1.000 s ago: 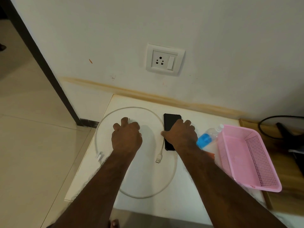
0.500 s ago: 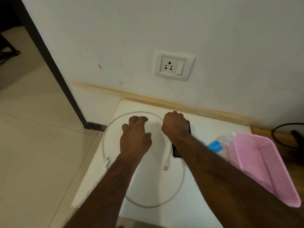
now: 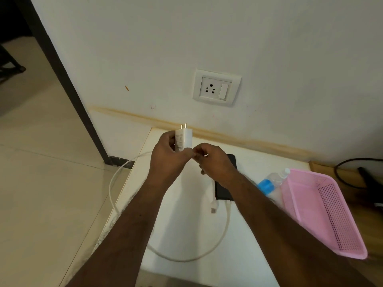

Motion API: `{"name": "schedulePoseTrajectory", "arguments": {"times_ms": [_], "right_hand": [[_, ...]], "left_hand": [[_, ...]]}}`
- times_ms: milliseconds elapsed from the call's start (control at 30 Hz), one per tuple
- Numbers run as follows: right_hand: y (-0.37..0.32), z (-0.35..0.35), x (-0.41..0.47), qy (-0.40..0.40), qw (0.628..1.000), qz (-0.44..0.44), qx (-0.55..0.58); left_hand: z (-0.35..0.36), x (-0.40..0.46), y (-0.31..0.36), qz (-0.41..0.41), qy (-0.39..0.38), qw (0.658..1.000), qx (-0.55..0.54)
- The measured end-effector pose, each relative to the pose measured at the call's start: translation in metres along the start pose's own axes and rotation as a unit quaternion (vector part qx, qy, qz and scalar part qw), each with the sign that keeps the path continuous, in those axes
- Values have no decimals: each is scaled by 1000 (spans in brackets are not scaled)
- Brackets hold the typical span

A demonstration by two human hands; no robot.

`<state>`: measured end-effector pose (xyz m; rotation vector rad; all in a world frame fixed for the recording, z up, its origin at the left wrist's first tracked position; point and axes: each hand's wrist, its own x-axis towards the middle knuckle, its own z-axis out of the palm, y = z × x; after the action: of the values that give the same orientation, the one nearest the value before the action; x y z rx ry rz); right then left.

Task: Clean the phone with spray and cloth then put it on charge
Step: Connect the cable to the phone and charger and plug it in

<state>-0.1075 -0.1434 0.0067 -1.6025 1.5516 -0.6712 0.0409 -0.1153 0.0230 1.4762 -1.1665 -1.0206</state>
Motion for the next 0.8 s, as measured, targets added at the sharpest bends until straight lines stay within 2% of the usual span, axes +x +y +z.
{"name": "schedulePoseTrajectory", "arguments": {"times_ms": [200,333,467,567,633,700,767,800], "right_hand": [[-17,-41,-28,-31,991,-16,125],[-28,-57,-42,-76,985,-28,154],[-35,-62,-52,-139,950,0,280],[-34,-61,-61,-183,934,-6,307],[-31,-61,-67,-186,925,-11,332],[-31,-61,-73,-186,892,-11,412],[-32,-59,-77,-155,865,19,477],[-33,-57,-77,-124,872,36,471]], "left_hand": [[-4,-7,19,67,-104,991,-60],[2,-14,28,122,-138,983,9],[9,-17,26,179,-118,971,109],[11,-19,27,203,-101,964,139],[10,-21,30,216,-100,963,129],[8,-23,34,234,-102,959,120],[8,-25,38,243,-109,956,124],[10,-27,40,248,-111,953,132]]}}
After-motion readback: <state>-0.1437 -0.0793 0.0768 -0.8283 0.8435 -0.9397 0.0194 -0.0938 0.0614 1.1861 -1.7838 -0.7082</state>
